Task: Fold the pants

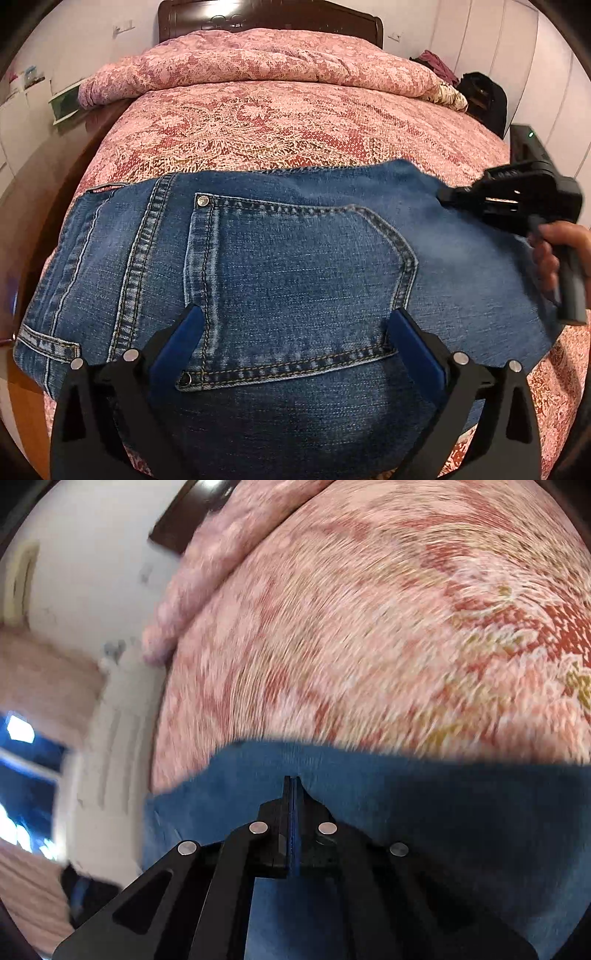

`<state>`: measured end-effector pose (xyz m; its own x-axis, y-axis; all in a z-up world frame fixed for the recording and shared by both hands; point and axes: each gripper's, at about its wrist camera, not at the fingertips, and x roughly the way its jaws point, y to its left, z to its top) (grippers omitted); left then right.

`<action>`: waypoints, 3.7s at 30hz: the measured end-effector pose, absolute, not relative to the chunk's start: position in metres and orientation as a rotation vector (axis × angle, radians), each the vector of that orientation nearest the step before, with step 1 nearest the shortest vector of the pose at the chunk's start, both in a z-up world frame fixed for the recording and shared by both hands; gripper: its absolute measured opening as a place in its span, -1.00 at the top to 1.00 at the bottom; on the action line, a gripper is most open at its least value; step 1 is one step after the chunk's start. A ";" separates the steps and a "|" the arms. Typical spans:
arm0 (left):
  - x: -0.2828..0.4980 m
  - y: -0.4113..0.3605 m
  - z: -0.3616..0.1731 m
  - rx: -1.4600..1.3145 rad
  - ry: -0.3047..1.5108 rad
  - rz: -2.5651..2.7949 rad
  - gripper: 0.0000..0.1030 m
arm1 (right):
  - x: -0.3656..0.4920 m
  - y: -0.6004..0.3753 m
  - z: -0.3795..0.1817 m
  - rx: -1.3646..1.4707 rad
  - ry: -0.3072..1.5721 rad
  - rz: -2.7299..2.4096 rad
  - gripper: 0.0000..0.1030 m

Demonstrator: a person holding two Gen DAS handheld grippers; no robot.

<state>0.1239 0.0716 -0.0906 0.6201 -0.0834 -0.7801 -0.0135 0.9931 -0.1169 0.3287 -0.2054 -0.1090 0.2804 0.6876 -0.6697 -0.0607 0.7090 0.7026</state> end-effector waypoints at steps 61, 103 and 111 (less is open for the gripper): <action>0.119 0.075 -0.093 -0.152 0.858 -0.057 -0.96 | 0.099 -0.569 -0.061 1.074 0.713 -0.150 0.63; 0.118 0.083 -0.093 -0.219 0.829 -0.089 -0.96 | 0.154 -0.168 -0.075 0.161 1.005 0.466 0.63; 0.118 0.084 -0.092 -0.225 0.824 -0.090 -0.96 | 0.149 -0.164 -0.079 0.122 0.974 0.451 0.63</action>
<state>0.1176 0.0835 -0.0924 0.6768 -0.1669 -0.7170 -0.0075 0.9723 -0.2334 0.1489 -0.1642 -0.0789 0.4783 0.4220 -0.7701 -0.3140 0.9012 0.2988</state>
